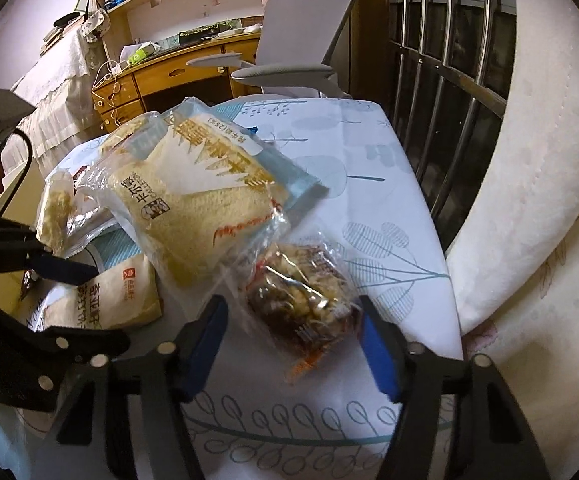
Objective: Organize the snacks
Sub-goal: 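Reach the left gripper to the brown soda cracker pack and grasp it, then carry the cracker pack into the tray with the left gripper while the right gripper grasps the nut bag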
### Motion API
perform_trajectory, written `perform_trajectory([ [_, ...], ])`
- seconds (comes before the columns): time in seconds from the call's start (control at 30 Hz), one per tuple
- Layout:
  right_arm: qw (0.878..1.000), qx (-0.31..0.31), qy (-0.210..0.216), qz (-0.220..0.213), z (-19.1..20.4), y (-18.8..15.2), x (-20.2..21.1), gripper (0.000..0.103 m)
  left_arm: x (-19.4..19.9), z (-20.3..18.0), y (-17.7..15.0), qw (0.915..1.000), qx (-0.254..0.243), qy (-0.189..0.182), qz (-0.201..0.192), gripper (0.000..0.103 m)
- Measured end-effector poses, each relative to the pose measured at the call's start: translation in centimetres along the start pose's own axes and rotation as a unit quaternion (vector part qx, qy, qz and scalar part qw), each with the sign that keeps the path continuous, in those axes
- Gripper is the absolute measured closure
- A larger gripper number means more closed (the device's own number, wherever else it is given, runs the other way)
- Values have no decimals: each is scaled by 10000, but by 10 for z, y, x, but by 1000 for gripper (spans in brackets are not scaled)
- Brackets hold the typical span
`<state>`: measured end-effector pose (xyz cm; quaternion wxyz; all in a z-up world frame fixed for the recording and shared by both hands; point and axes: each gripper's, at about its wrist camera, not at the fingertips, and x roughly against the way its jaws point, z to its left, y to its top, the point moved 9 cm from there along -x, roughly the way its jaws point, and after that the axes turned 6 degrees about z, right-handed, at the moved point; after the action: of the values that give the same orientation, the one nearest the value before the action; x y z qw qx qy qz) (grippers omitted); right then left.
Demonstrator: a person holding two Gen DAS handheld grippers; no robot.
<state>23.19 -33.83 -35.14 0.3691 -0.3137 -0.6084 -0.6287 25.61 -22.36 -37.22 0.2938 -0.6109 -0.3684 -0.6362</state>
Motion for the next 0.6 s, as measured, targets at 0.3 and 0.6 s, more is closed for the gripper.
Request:
perform_trajectory([
  [0.3, 9992, -260, 114, 279, -8, -10, 9, 51, -1, -6, -16, 9993, 367, 53, 107, 46],
  [0.6, 9959, -642, 248, 584, -1, -28, 27, 52, 9, 2, -61, 9948, 959, -167, 308, 47],
])
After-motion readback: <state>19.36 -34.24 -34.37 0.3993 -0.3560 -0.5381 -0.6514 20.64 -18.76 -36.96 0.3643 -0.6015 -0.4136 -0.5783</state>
